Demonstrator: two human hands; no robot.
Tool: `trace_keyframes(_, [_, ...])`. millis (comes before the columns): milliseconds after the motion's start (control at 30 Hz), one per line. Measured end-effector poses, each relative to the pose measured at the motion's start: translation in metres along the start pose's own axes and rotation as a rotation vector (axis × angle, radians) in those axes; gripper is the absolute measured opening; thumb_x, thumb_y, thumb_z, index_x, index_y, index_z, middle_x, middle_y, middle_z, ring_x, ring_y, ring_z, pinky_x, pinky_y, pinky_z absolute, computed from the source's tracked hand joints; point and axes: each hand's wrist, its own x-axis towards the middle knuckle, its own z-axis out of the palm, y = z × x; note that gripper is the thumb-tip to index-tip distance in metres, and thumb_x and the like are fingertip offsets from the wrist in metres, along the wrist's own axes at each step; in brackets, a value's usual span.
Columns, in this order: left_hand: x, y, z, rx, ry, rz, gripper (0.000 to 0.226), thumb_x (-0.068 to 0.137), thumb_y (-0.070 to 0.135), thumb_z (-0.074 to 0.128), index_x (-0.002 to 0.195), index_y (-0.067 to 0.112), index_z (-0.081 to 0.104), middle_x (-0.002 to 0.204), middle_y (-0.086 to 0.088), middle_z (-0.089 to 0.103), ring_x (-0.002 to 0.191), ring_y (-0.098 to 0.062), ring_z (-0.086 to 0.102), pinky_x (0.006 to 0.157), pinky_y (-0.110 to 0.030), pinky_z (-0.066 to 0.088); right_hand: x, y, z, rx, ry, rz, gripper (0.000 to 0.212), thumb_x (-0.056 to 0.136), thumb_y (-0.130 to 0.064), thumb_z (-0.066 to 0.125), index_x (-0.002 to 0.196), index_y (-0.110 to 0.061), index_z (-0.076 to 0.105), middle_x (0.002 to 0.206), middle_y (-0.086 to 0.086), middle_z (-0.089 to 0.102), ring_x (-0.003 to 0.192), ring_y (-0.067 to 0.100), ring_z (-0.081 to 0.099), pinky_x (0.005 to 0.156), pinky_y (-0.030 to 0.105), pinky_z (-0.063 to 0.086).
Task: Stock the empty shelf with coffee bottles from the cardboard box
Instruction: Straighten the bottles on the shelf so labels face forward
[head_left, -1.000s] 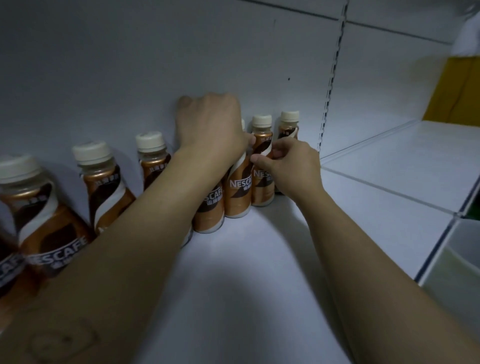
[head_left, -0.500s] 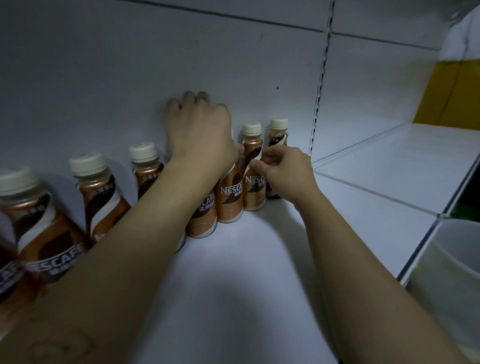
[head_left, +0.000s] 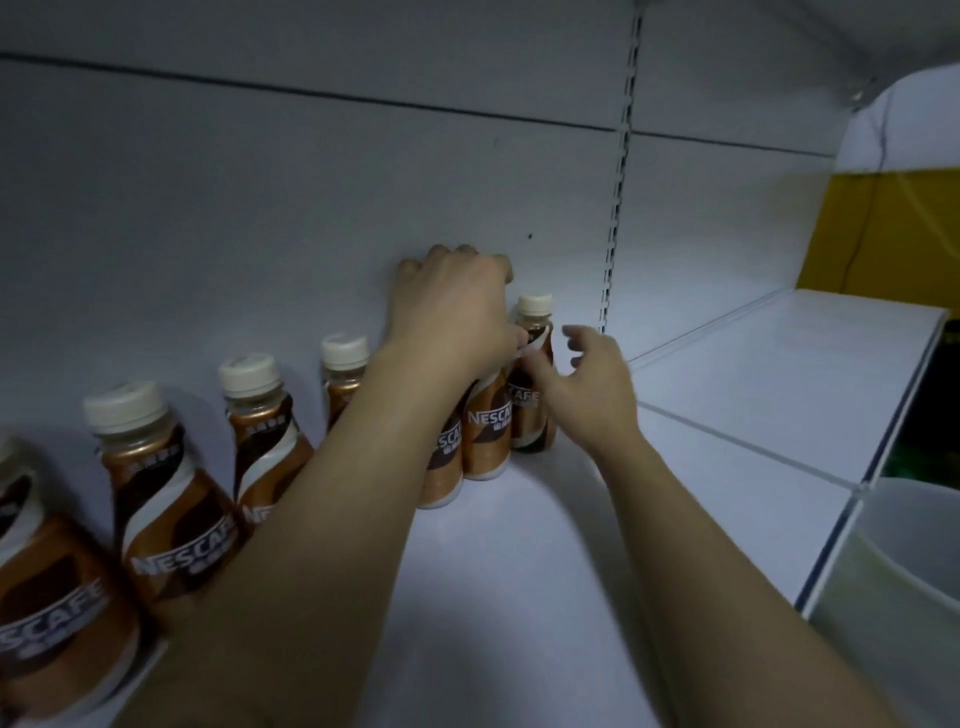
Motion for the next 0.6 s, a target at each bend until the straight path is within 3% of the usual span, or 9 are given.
trace_keyframes(100, [0.006, 0.004, 0.007, 0.093, 0.028, -0.009, 0.034, 0.078, 0.037, 0.065, 0.109, 0.024, 0.061, 0.108, -0.006, 0.063, 0.103, -0.027, 0.051, 0.086, -0.041, 0.032, -0.001, 0.018, 0.012, -0.118, -0.104, 0.026, 0.080, 0.072, -0.066, 0.063, 0.133, -0.017, 0.048, 0.126, 0.005, 0.050, 0.111, 0.022, 0.056, 0.091, 0.043, 0.050])
trace_keyframes(233, [0.003, -0.006, 0.016, 0.189, 0.109, 0.020, 0.031, 0.078, 0.039, 0.063, 0.105, 0.023, 0.062, 0.102, -0.006, 0.062, 0.098, -0.028, 0.052, 0.084, -0.042, 0.031, 0.006, 0.019, 0.017, -0.056, -0.135, 0.032, 0.080, 0.068, -0.062, 0.069, 0.131, -0.017, 0.047, 0.109, -0.001, 0.058, 0.096, 0.017, 0.059, 0.080, 0.034, 0.050])
trace_keyframes(333, [0.000, -0.007, 0.020, 0.201, 0.134, 0.060, 0.032, 0.078, 0.040, 0.062, 0.106, 0.023, 0.061, 0.099, -0.008, 0.061, 0.095, -0.030, 0.053, 0.085, -0.043, 0.031, 0.011, 0.023, 0.007, 0.168, -0.229, 0.088, 0.069, 0.077, -0.038, 0.076, 0.133, -0.018, 0.041, 0.099, -0.005, 0.063, 0.090, 0.013, 0.063, 0.076, 0.029, 0.051])
trace_keyframes(467, [0.004, -0.008, 0.020, 0.188, 0.136, 0.064, 0.029, 0.078, 0.038, 0.064, 0.103, 0.022, 0.061, 0.096, -0.008, 0.060, 0.094, -0.031, 0.053, 0.085, -0.043, 0.031, 0.014, 0.030, -0.004, 0.515, -0.412, 0.156, 0.033, 0.085, -0.001, 0.065, 0.116, -0.008, 0.055, 0.104, 0.010, 0.068, 0.096, 0.023, 0.065, 0.084, 0.035, 0.050])
trace_keyframes(533, [0.005, -0.009, 0.020, 0.192, 0.123, 0.062, 0.030, 0.078, 0.039, 0.063, 0.103, 0.022, 0.060, 0.096, -0.008, 0.060, 0.095, -0.031, 0.052, 0.086, -0.043, 0.031, 0.013, 0.029, -0.004, 0.513, -0.429, 0.147, 0.029, 0.085, -0.006, 0.065, 0.113, -0.009, 0.059, 0.105, 0.009, 0.069, 0.098, 0.023, 0.066, 0.086, 0.035, 0.050])
trace_keyframes(600, [0.005, -0.009, 0.020, 0.186, 0.125, 0.063, 0.028, 0.078, 0.038, 0.064, 0.101, 0.023, 0.060, 0.094, -0.007, 0.060, 0.094, -0.030, 0.052, 0.085, -0.043, 0.031, 0.011, 0.029, -0.004, 0.402, -0.425, 0.106, 0.030, 0.083, -0.026, 0.070, 0.111, -0.017, 0.064, 0.106, 0.003, 0.069, 0.097, 0.019, 0.066, 0.085, 0.034, 0.052])
